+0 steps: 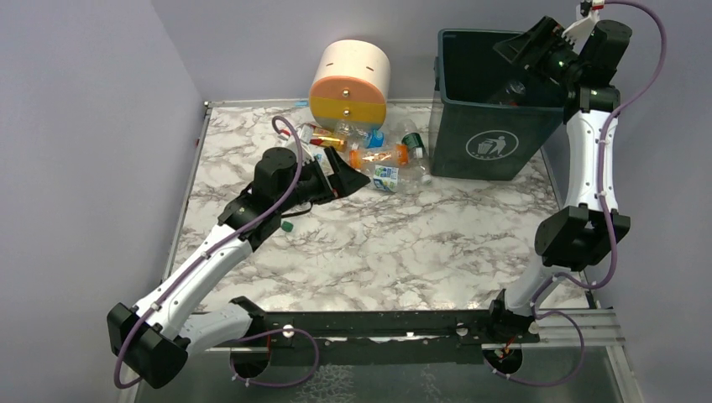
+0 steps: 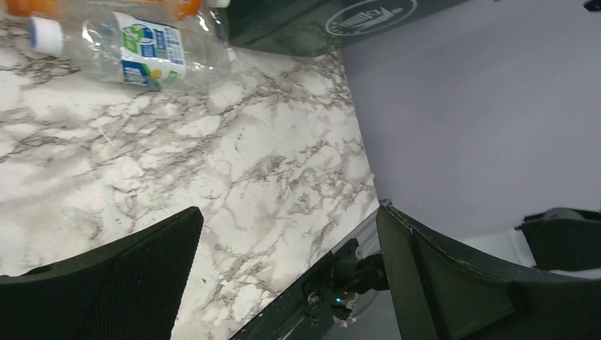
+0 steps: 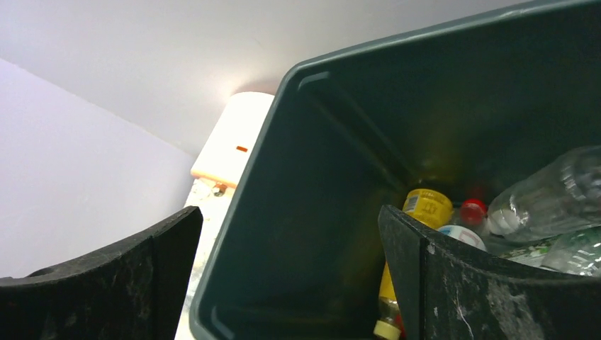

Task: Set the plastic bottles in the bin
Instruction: Place the plastic bottle in the trash bin, then pick up the plastic bottle at the center of the board.

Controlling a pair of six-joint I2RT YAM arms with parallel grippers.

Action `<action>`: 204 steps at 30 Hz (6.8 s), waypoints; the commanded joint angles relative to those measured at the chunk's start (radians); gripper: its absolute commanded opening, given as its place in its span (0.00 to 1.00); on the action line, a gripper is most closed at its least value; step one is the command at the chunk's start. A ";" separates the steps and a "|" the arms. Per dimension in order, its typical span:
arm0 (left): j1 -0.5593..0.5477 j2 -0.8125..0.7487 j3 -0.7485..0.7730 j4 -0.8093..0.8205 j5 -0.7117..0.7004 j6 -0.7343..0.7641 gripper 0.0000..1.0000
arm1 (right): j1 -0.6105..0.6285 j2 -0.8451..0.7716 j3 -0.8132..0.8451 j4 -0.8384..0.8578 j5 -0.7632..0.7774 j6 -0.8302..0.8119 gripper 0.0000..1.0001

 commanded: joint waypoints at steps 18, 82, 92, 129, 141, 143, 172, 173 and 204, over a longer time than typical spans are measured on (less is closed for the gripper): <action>0.208 0.267 0.152 -0.325 -0.307 0.259 0.99 | 0.215 -0.535 -0.622 0.201 -0.121 0.108 1.00; 0.217 0.593 0.241 -0.395 -0.452 0.499 0.67 | 0.342 -0.816 -1.031 0.094 -0.151 0.026 0.99; 0.216 0.419 0.302 -0.428 -0.211 0.462 0.66 | 0.342 -0.786 -1.000 0.117 -0.208 0.076 0.99; 0.002 0.200 0.309 -0.205 0.196 0.267 0.68 | 0.459 -0.553 -0.893 0.418 -0.166 0.330 1.00; -0.097 0.229 0.322 -0.178 0.145 0.242 0.68 | 0.500 -0.440 -0.770 0.421 -0.126 0.314 1.00; -0.105 0.236 0.323 -0.175 0.141 0.242 0.68 | 0.504 -0.424 -0.756 0.426 -0.126 0.314 1.00; -0.129 0.280 0.332 -0.158 0.118 0.253 0.68 | 0.536 -0.351 -0.749 0.495 -0.149 0.330 0.75; -0.129 0.281 0.333 -0.159 0.117 0.253 0.68 | 0.536 -0.353 -0.751 0.497 -0.150 0.331 0.75; -0.129 0.239 0.343 -0.178 0.091 0.245 0.99 | 0.537 -0.364 -0.754 0.479 -0.147 0.317 0.51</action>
